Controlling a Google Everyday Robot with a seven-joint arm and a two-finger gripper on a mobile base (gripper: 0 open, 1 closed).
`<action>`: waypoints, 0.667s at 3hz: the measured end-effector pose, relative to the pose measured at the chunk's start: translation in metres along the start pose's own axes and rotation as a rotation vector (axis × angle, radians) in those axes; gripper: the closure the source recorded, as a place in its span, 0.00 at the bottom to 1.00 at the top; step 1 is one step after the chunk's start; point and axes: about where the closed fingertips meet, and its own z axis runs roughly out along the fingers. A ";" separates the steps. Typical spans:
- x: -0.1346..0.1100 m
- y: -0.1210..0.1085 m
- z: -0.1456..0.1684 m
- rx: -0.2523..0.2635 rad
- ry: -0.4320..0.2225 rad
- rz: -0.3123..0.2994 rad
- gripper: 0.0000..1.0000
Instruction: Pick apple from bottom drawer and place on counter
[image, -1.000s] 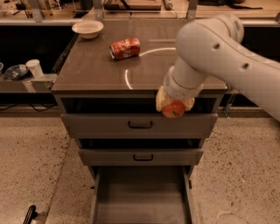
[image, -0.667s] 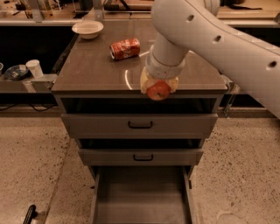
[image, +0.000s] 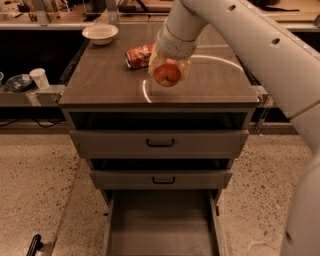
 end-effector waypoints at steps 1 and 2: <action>0.042 -0.003 0.016 0.061 0.040 0.165 1.00; 0.069 0.012 0.027 0.050 0.059 0.333 1.00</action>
Offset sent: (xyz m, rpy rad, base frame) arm 0.1106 -0.0326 -0.0056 0.2087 0.0759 -0.5332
